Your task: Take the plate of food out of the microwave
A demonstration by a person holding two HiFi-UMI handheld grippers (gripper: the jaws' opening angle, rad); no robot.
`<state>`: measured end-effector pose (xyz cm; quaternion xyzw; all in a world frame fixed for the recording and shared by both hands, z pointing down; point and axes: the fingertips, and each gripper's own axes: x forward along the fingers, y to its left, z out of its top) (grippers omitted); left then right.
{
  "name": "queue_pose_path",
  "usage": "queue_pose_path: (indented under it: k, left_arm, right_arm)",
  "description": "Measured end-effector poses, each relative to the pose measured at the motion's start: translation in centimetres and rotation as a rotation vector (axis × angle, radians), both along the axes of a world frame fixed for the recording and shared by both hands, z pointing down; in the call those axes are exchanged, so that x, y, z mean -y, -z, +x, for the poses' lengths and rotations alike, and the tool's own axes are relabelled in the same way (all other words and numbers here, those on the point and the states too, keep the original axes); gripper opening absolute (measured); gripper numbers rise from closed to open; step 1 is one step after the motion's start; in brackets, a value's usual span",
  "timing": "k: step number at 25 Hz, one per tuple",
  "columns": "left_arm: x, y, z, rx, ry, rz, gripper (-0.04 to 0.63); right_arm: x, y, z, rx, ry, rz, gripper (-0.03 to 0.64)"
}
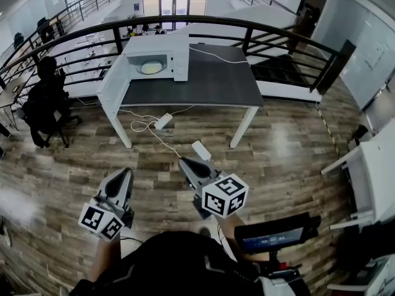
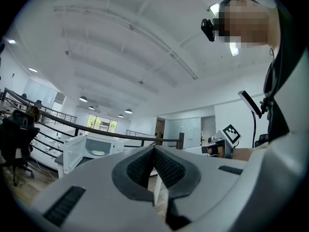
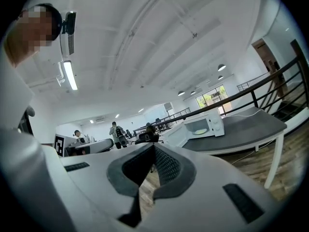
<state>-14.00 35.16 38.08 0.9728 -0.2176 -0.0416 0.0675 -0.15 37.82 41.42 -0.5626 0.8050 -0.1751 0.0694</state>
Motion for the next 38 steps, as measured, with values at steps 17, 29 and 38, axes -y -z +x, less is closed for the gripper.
queue_pose_path:
  k: [17,29,38]
  left_arm:
    - [4.6,-2.6,-3.9,-0.006,-0.065,-0.036,0.005]
    - [11.2,-2.1,-0.2,-0.009,0.009,-0.036,0.005]
    - [17.0,0.1,7.3,-0.023,0.093,-0.008,0.005]
  right_arm:
    - [4.4,-1.1,-4.3,-0.027,-0.052,-0.02,-0.009]
    - [12.1,-0.9,-0.3,-0.024,0.018,-0.014,-0.009]
    - [18.1,0.0,7.5,-0.013,0.07,0.004,-0.009]
